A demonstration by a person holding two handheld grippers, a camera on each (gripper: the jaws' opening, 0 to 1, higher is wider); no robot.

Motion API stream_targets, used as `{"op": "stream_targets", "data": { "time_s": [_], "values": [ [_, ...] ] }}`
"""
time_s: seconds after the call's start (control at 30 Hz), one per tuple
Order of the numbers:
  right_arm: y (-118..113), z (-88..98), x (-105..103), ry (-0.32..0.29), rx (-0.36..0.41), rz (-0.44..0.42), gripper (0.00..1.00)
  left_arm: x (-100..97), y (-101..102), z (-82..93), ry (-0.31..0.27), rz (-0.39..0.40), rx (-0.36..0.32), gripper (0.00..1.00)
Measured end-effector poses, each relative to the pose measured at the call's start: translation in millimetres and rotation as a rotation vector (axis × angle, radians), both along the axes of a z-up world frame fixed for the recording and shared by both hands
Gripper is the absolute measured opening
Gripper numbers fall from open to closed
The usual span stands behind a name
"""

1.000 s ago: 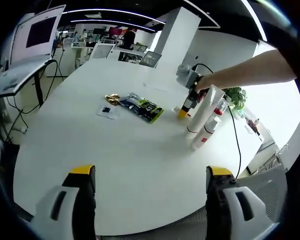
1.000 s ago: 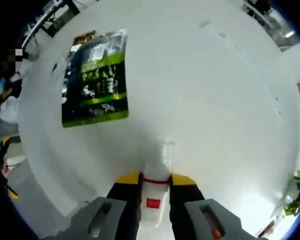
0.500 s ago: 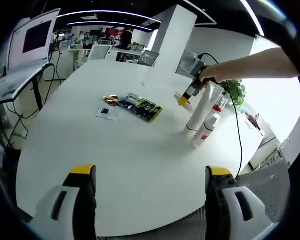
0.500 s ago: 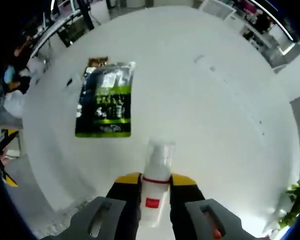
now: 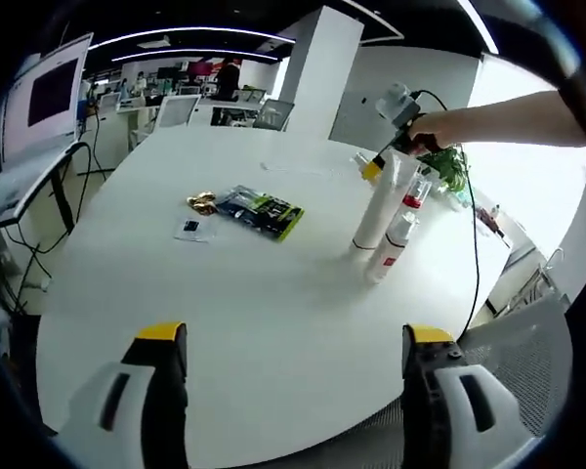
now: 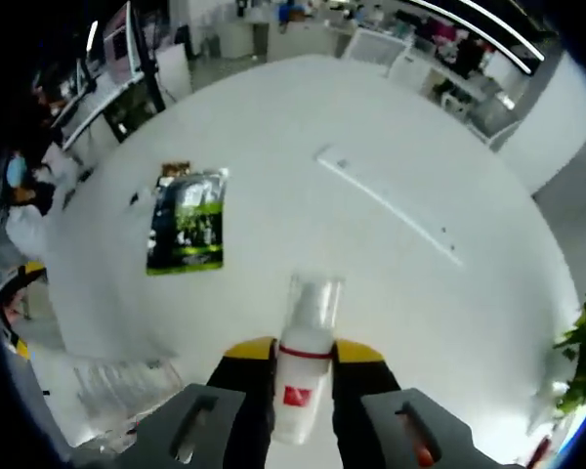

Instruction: Arrange the skincare products in the storage area until every visible bottle or jar stands upright without overlapping.

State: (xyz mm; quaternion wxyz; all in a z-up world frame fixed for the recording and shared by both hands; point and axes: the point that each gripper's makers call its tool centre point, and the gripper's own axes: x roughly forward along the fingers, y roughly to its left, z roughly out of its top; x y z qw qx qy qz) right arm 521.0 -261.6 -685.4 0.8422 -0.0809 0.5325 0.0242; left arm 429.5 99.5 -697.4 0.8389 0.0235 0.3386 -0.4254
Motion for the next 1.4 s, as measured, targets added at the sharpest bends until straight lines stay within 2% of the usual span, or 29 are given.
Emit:
{"op": "stream_targets", "data": {
  "time_s": [0.1,0.3,0.53,0.83,1.13,1.33,1.4],
  "values": [
    [-2.8,6.2,-11.1,-0.033,0.038,-0.046,0.13,-3.5,-5.0,2.4,-0.018,-0.028,-0.001,0.87],
    [-9.2,22.5,-36.5,-0.117,0.054,-0.087,0.13,-8.8,-10.3,2.6,-0.041,-0.076,0.014,0.87],
    [-10.0,41.0,-67.4,-0.219,0.091,-0.146,0.13,-13.0,-14.1,2.8,-0.043,-0.104,0.010,0.86],
    [-14.0,55.1,-110.9,-0.300,0.112,-0.203,0.14,-21.0,-20.4,-0.5,-0.074,-0.170,0.051,0.85],
    [9.5,59.8,-160.0,-0.365,0.145,-0.227,0.14,-28.0,-25.7,1.6,-0.100,-0.212,0.059,0.86],
    [25.3,69.4,-181.5,-0.416,0.153,-0.241,0.14,-34.6,-29.2,0.8,-0.101,-0.243,0.061,0.86],
    [30.1,74.1,-186.4,-0.450,0.157,-0.257,0.13,-36.6,-30.0,0.1,-0.100,-0.252,0.063,0.86]
  ]
}}
